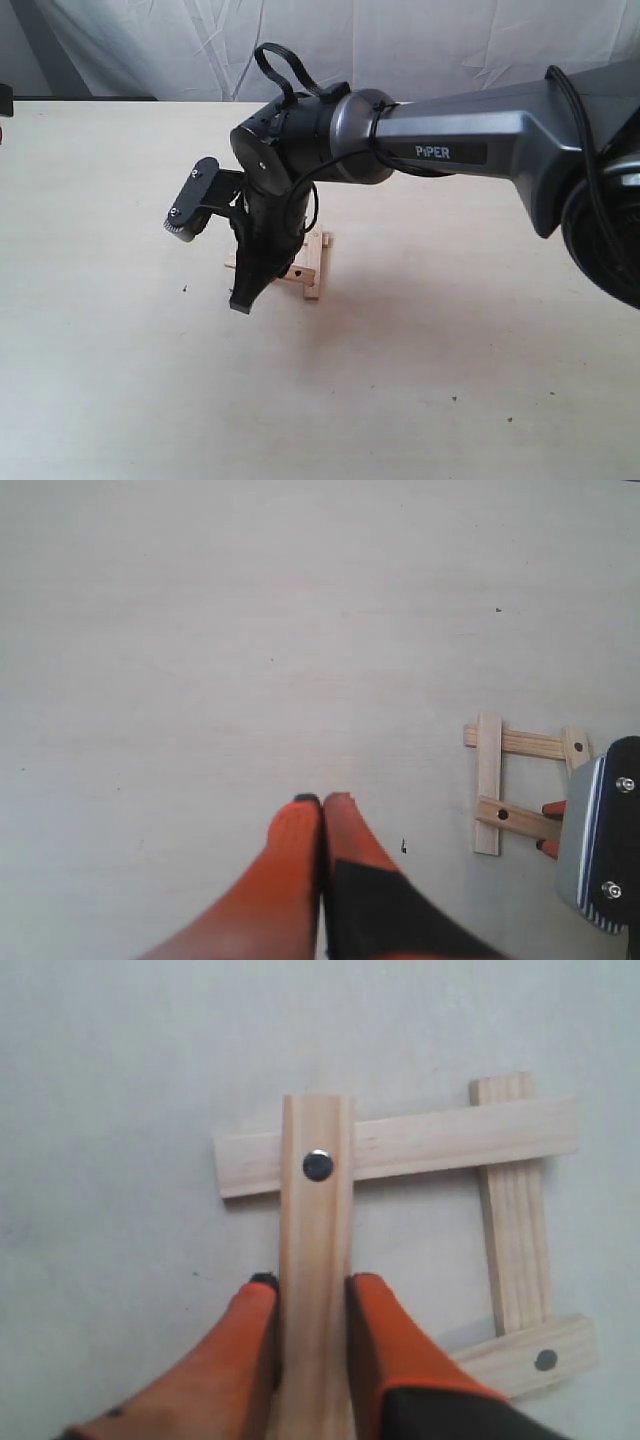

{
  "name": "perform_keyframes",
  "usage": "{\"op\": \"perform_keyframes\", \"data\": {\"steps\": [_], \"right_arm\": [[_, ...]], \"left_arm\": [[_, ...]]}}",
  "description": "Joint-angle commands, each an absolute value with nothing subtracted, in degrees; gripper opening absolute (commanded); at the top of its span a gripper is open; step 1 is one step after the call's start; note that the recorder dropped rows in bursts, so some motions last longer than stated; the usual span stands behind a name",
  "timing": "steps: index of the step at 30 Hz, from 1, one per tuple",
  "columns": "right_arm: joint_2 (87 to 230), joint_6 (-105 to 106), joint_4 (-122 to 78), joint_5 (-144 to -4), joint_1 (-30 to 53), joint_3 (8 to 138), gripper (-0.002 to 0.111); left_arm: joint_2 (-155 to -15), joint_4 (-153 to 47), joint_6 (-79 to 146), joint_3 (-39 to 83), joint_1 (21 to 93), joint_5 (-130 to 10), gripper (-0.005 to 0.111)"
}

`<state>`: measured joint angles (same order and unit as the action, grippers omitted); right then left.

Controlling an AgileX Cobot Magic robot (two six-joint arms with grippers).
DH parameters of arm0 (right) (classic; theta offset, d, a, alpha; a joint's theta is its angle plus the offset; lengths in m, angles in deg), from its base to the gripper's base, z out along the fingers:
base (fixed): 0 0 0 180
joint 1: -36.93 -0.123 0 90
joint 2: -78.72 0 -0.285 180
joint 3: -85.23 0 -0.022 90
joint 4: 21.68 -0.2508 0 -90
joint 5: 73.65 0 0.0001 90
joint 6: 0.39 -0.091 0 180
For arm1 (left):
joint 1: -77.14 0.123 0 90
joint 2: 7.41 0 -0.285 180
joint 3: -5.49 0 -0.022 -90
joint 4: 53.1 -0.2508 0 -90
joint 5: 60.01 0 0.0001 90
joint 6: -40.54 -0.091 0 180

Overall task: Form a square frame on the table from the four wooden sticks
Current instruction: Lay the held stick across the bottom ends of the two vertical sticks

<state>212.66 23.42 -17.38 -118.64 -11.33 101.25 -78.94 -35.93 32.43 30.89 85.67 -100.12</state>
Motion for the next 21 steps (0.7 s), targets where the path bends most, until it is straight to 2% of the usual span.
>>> {"op": "perform_keyframes", "data": {"steps": [1,13,16,19,21], "right_arm": [[212.4,25.2,-16.6,-119.6,-11.0,100.6,-0.001],[213.1,25.4,-15.4,-120.4,-11.0,100.6,-0.001],[213.1,25.5,-15.4,-120.5,-11.0,100.6,0.011],[213.1,25.7,-15.5,-120.5,-11.0,100.6,0.029],[213.1,26.4,-15.5,-120.5,-11.0,100.6,0.034]], "left_arm": [[-79.0,-35.8,32.3,31.0,85.5,-99.4,0.000],[-79.0,-35.6,32.3,31.0,85.5,-99.3,0.000],[-79.0,-35.6,32.3,31.0,85.5,-99.3,0.000],[-79.0,-35.6,32.3,31.0,85.5,-99.3,0.000],[-79.0,-35.6,32.3,31.0,85.5,-99.3,0.000]]}}
